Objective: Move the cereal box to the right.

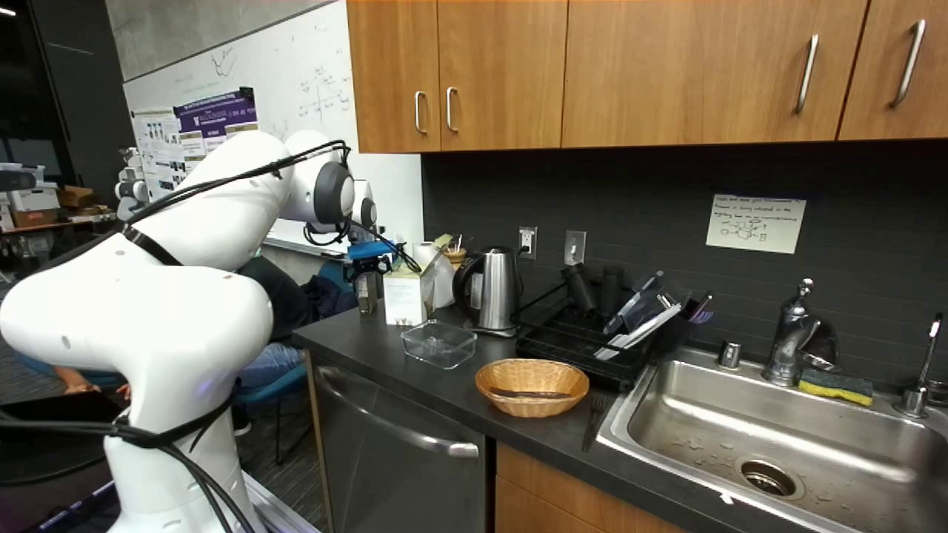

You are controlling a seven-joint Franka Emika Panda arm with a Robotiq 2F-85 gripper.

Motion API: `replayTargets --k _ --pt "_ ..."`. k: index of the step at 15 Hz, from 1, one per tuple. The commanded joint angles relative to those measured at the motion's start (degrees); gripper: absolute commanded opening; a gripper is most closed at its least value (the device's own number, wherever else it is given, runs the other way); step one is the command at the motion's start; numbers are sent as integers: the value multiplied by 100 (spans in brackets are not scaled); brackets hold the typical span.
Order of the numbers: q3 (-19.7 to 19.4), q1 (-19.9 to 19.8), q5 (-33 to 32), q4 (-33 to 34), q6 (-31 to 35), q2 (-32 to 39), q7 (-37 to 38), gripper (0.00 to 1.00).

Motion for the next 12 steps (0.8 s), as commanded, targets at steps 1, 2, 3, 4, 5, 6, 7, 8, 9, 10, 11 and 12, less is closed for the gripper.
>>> replayTargets --k 1,2,3,4,5,6,7,8,9,10,11,12 --pt "11 24 -7 47 -41 13 -26 100" --pt "7 40 -16 57 -52 11 -17 100" --pt "7 57 -18 72 -76 6 -8 100" --pt "8 74 -19 77 -94 -8 0 100" --pt "-8 105 -39 79 -109 -30 26 100" --pt "-7 118 -36 82 -116 -42 29 100" --pt "-7 133 -28 84 -142 -60 46 100" --pt "-16 152 -31 92 -160 -73 66 100" --pt "-22 164 -23 95 -185 -91 93 100" --pt "-30 173 -18 89 -218 -119 124 100" --pt "-40 182 -21 79 -232 -145 160 100" --pt "-46 186 -22 53 -241 -185 203 100"
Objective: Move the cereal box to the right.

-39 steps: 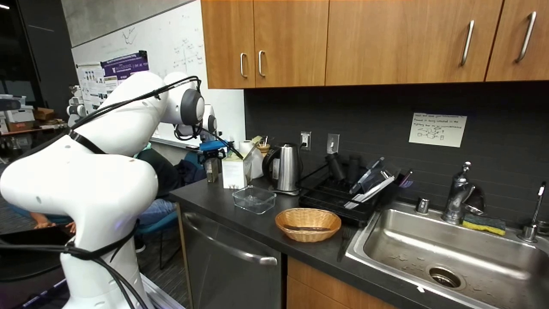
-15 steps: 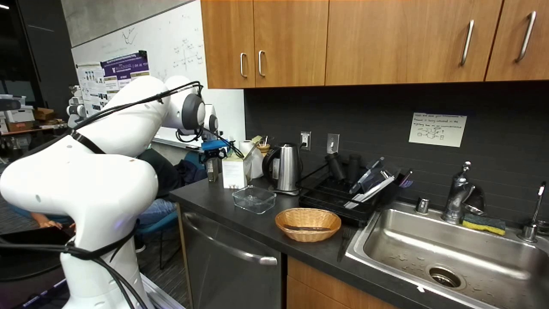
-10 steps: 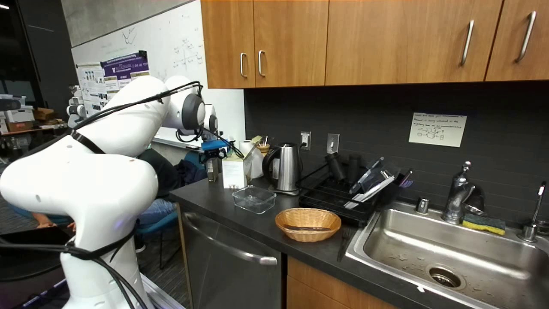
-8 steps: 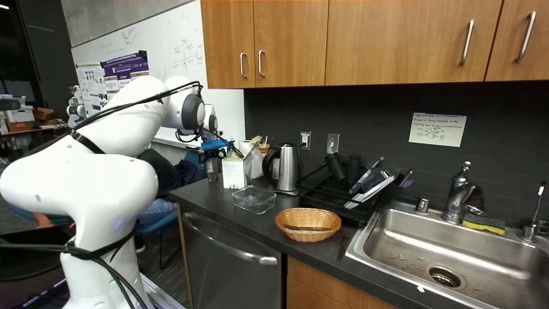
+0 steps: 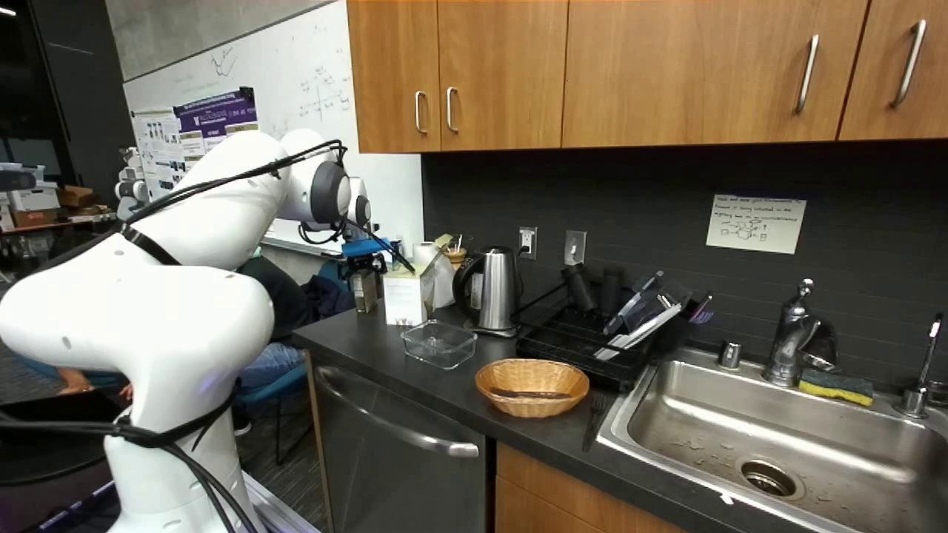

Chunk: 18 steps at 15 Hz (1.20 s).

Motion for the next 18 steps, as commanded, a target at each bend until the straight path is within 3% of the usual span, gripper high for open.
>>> replayTargets --k 1,18 --pt "-54 52 -24 -64 -191 -210 207 100" --pt "-127 216 -62 -221 -527 -577 1142 100"
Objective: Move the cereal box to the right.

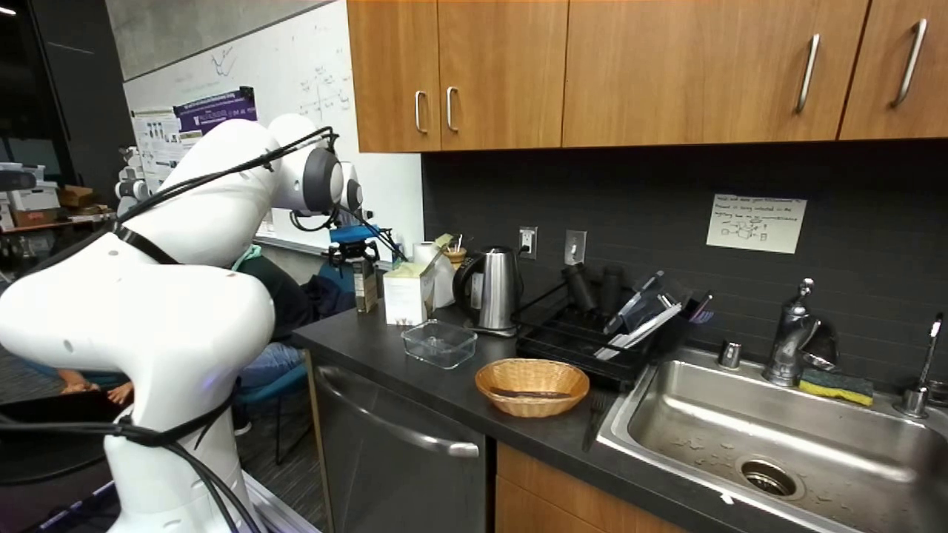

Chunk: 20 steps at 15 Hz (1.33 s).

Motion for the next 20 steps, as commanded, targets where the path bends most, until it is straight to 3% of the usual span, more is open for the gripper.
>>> replayTargets --k 1,5,20 --pt "-138 60 -60 -145 -137 -188 428 100" --pt "-217 32 -45 38 -160 -60 684 100" --pt "-320 151 -4 1354 -516 676 303 100"
